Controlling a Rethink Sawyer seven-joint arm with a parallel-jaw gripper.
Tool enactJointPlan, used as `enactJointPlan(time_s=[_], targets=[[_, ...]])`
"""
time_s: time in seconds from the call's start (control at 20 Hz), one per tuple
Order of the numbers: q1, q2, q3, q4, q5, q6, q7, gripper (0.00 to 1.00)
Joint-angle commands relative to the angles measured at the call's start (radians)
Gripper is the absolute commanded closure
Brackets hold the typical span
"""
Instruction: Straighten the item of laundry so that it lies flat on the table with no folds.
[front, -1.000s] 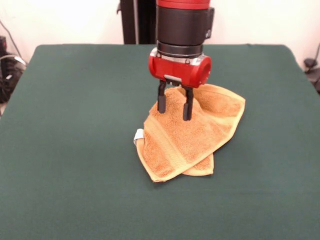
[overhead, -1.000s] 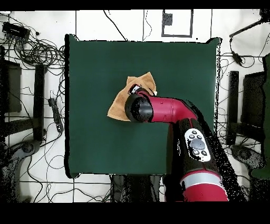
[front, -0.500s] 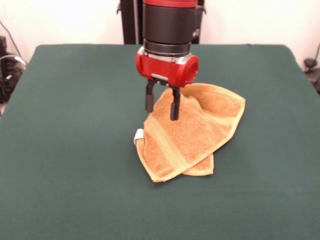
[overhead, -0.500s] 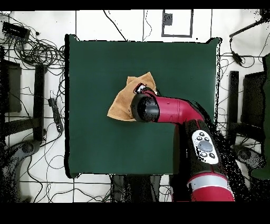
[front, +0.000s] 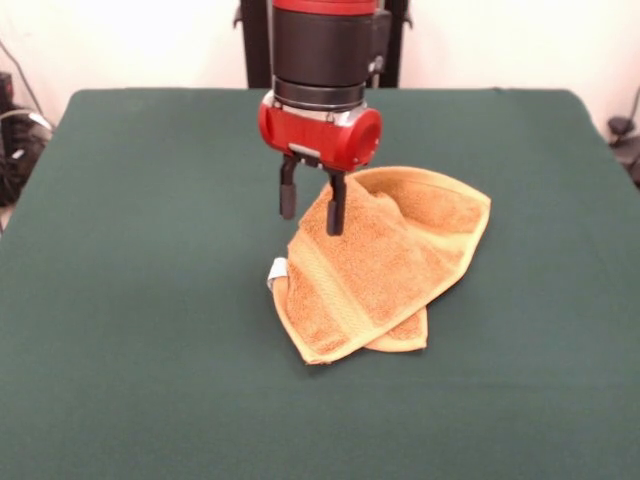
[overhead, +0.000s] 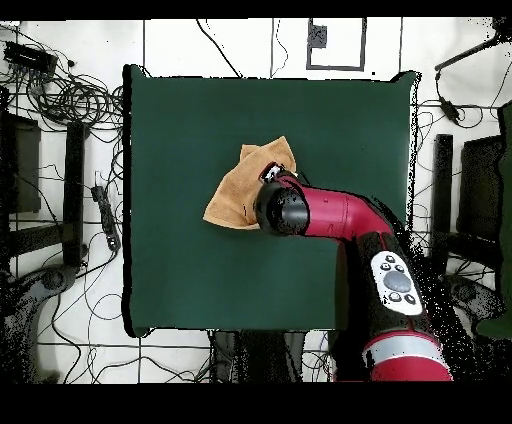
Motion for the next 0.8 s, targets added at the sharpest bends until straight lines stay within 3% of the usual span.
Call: enactJointPlan(time_s=[0.05, 0.8], targets=[[0.043, 0.017, 0.046, 0.104, -0.038, -0.067, 0.058, 0.0], [0.044, 0.014, 0.035, 0.151, -0.045, -0.159, 0.071, 0.0]])
